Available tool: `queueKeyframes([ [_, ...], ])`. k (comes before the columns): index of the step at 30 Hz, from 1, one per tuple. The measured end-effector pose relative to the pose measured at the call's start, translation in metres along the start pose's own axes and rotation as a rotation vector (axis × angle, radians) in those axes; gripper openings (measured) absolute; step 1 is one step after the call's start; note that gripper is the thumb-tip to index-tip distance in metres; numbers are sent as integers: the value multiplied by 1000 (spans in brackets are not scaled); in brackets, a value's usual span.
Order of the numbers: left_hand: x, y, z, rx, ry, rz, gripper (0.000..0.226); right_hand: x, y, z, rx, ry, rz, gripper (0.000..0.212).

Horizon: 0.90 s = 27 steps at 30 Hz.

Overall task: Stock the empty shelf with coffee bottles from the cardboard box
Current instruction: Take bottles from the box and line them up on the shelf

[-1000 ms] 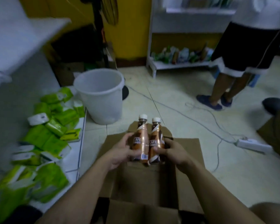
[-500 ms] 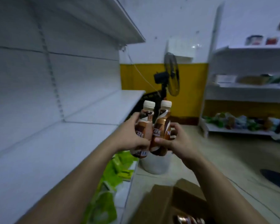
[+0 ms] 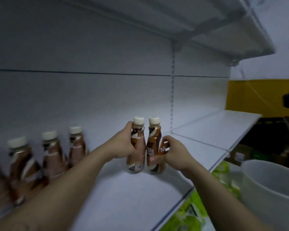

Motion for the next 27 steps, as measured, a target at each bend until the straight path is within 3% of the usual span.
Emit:
queueKeyframes([
  [4, -23, 10, -48, 240, -27, -43, 31, -10, -9, 50, -59, 25, -39, 65],
  [7, -18, 1, -69, 178, -268, -65, 33, -12, -15, 58, -61, 88, -57, 61],
  [12, -13, -3, -87, 149, -353, -47, 47, -11, -25, 56, -91, 174, -49, 55],
  [17, -8, -3, -102, 86, -512, -39, 47, -21, -43, 69, -39, 233, -23, 60],
  [23, -4, 5, -124, 113, -808, -80, 38, -52, -60, 128, -205, 210, -58, 63],
  [27, -11, 9, -136, 72, -831, -126, 35, -51, -60, 142, -129, 151, -63, 66],
])
Point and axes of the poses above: each hand's wrist, its own y-axis away from the middle knuckle, its own z-axis out of the palm, x = y × z, the point moved 9 cm from there along -y, towards the middle knuckle, and after that the axes turned 11 degrees about z, right-handed, at the moved point
